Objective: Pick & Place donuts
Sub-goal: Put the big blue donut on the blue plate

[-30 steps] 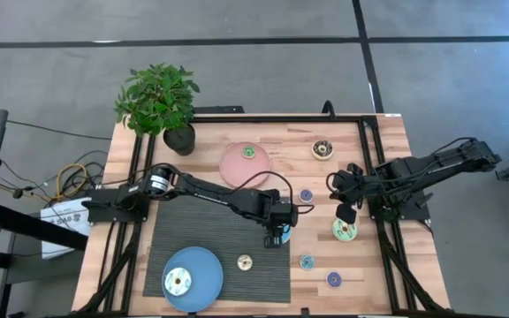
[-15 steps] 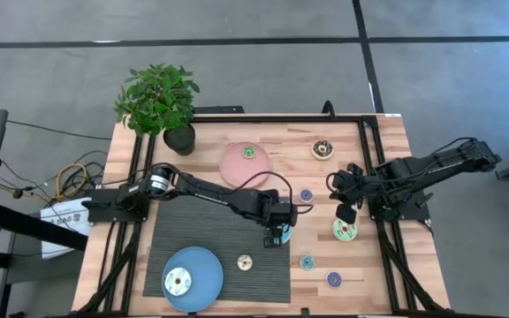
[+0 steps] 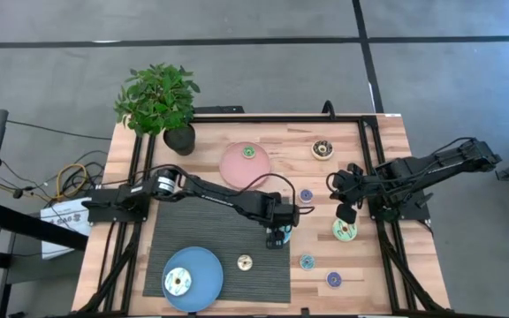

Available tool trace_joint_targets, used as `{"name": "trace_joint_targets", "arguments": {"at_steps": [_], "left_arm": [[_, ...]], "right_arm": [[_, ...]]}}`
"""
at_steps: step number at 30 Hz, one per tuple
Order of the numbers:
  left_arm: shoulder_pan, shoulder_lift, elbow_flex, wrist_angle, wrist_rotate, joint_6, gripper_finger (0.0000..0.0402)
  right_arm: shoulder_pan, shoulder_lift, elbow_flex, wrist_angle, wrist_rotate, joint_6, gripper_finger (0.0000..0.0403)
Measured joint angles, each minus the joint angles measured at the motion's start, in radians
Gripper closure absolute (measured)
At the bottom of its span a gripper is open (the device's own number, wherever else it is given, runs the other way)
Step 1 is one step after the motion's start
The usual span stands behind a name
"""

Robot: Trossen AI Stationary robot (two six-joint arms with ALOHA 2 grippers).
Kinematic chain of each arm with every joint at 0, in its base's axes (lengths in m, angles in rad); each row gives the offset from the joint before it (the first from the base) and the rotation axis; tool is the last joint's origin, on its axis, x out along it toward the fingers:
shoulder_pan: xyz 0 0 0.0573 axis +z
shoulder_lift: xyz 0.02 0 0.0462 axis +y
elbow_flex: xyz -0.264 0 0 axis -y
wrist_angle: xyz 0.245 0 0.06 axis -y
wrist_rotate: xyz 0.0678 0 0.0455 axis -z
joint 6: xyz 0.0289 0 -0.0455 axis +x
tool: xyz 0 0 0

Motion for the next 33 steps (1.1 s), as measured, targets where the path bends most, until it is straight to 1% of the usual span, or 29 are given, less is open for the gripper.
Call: {"name": "trace_joint_targets", "arguments": {"at_steps": [2, 5, 8, 13, 20, 28, 33], "left_arm": [[0.002, 0.008, 0.004, 0.001, 0.021, -0.021, 0.0122], [0.001, 0.008, 0.004, -0.004, 0.018, -0.031, 0.0122], [0.001, 0.007, 0.004, -0.012, 0.000, -0.012, 0.0122], [0.001, 0.006, 0.004, -0.033, -0.001, -0.006, 0.0122], [0.004, 0.006, 0.049, -0.133, -0.013, 0.020, 0.0122], [0.015, 0.006, 0.056, -0.145, 0.013, 0.040, 0.0123], [0.015, 0.006, 0.056, -0.144, 0.019, 0.046, 0.0143]], "right_arm": [[0.000, 0.000, 0.000, -0.001, 0.000, 0.004, 0.0403], [0.000, 0.000, 0.000, -0.002, 0.000, 0.004, 0.0403], [0.000, 0.000, 0.000, -0.002, 0.000, 0.004, 0.0403], [0.000, 0.000, 0.000, -0.001, 0.000, 0.005, 0.0403], [0.000, 0.000, 0.000, -0.001, 0.000, 0.005, 0.0403], [0.000, 0.000, 0.000, -0.001, 0.000, 0.005, 0.0403], [0.000, 0.000, 0.000, -0.001, 0.000, 0.005, 0.0403]]}}
